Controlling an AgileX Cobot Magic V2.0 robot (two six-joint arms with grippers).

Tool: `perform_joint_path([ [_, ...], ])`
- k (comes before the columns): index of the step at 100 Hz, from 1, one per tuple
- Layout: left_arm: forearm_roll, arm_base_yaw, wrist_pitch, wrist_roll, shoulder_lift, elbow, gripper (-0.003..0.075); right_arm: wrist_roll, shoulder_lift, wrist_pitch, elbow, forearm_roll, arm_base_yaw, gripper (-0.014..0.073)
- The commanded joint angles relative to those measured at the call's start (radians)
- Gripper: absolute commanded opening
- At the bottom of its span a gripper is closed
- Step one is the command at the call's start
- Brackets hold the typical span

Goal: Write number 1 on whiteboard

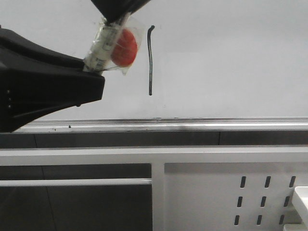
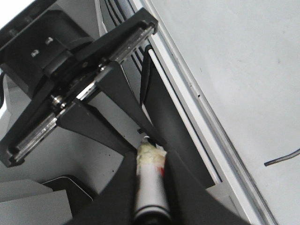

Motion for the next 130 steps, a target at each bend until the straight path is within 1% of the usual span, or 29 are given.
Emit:
perform_joint_path([
  [1, -0.054, 0.0, -0.075, -0.026, -0.014, -0.025, -0.002, -0.008, -0.011, -0.048, -0.032, 0.022, 0.003, -0.0069],
  [20, -0.049, 0.0, -0.075, -0.026, -0.014, -0.025, -0.002, -0.008, -0.011, -0.061, -0.032, 0.022, 0.003, -0.0069],
  [26, -0.049, 0.0, -0.073, -0.026, -0.014, -0.025, -0.002, -0.008, -0.011, -0.061, -0.034, 0.022, 0.003, -0.0049],
  [31, -0.051, 0.0, -0.073, -0.026, -0.014, -0.019, -0.002, -0.008, -0.013, -0.061, -0.041, 0.022, 0.003, 0.001],
  [33, -0.055, 0.0, -0.073, -0.026, -0.014, -0.017, -0.002, -0.008, -0.013, -0.059, -0.043, 0.022, 0.003, 0.0048],
  [36, -0.061, 0.0, -0.073, -0.026, -0.014, -0.012, -0.002, -0.008, -0.014, -0.059, -0.051, 0.022, 0.003, 0.0125],
  [38, -0.068, 0.0, -0.071, -0.026, -0.014, -0.007, -0.002, -0.008, -0.015, -0.057, -0.056, 0.022, 0.003, 0.016],
  [43, -0.102, 0.0, -0.073, -0.026, -0.014, 0.01, -0.002, -0.008, -0.019, -0.057, -0.068, 0.022, 0.003, 0.0307],
  [45, -0.119, 0.0, -0.073, -0.026, -0.014, 0.018, -0.002, -0.008, -0.023, -0.057, -0.075, 0.019, 0.001, 0.0341],
  [48, -0.141, 0.0, -0.073, -0.026, -0.014, 0.029, -0.002, -0.008, -0.026, -0.059, -0.078, 0.005, -0.001, 0.0414],
  [50, -0.159, 0.0, -0.073, -0.026, -0.014, 0.037, -0.002, -0.008, -0.032, -0.064, -0.08, -0.003, -0.001, 0.0442],
  [54, -0.197, 0.0, -0.075, -0.026, -0.014, 0.052, -0.002, -0.008, -0.038, -0.066, -0.087, -0.014, -0.005, 0.0461],
  [63, -0.287, 0.0, -0.096, -0.021, -0.014, 0.094, -0.002, -0.008, -0.065, -0.068, -0.089, -0.023, -0.031, 0.0435],
  [70, -0.405, 0.0, -0.129, -0.002, -0.014, 0.129, -0.002, -0.008, -0.088, -0.054, -0.089, -0.028, -0.06, 0.0398],
  [75, -0.499, 0.0, -0.153, 0.002, -0.014, 0.153, -0.002, -0.008, -0.105, -0.041, -0.089, -0.028, -0.079, 0.0358],
  [80, -0.563, 0.0, -0.174, 0.005, -0.014, 0.177, -0.002, -0.008, -0.124, -0.022, -0.089, -0.028, -0.099, 0.0297],
  [84, -0.594, 0.0, -0.196, 0.016, -0.014, 0.19, -0.002, -0.008, -0.134, -0.007, -0.089, -0.028, -0.11, 0.0216],
  [87, -0.621, 0.0, -0.21, 0.021, -0.014, 0.201, -0.002, -0.008, -0.141, 0.002, -0.089, -0.028, -0.112, 0.0128],
  [89, -0.632, 0.0, -0.218, 0.021, -0.014, 0.202, -0.002, -0.008, -0.144, 0.006, -0.089, -0.028, -0.114, 0.0089],
  [94, -0.659, 0.0, -0.234, 0.022, -0.011, 0.208, -0.002, -0.008, -0.146, 0.011, -0.084, -0.028, -0.114, -0.0071],
  [99, -0.671, 0.0, -0.264, 0.022, 0.003, 0.208, -0.002, -0.006, -0.151, 0.024, -0.084, -0.028, -0.114, -0.0068],
  [107, -0.682, 0.0, -0.35, 0.022, 0.041, 0.208, -0.002, -0.006, -0.151, 0.026, -0.078, -0.028, -0.114, -0.0069],
  [116, -0.749, 0.0, -0.415, 0.022, 0.111, 0.208, -0.002, -0.006, -0.151, 0.023, -0.064, -0.028, -0.114, -0.0069],
  [121, -0.777, 0.0, -0.477, 0.022, 0.157, 0.208, -0.002, -0.006, -0.151, 0.028, -0.061, -0.028, -0.114, -0.0069],
  [130, -0.786, 0.0, -0.477, 0.017, 0.223, 0.19, -0.002, -0.006, -0.151, 0.03, -0.061, -0.028, -0.114, -0.0069],
])
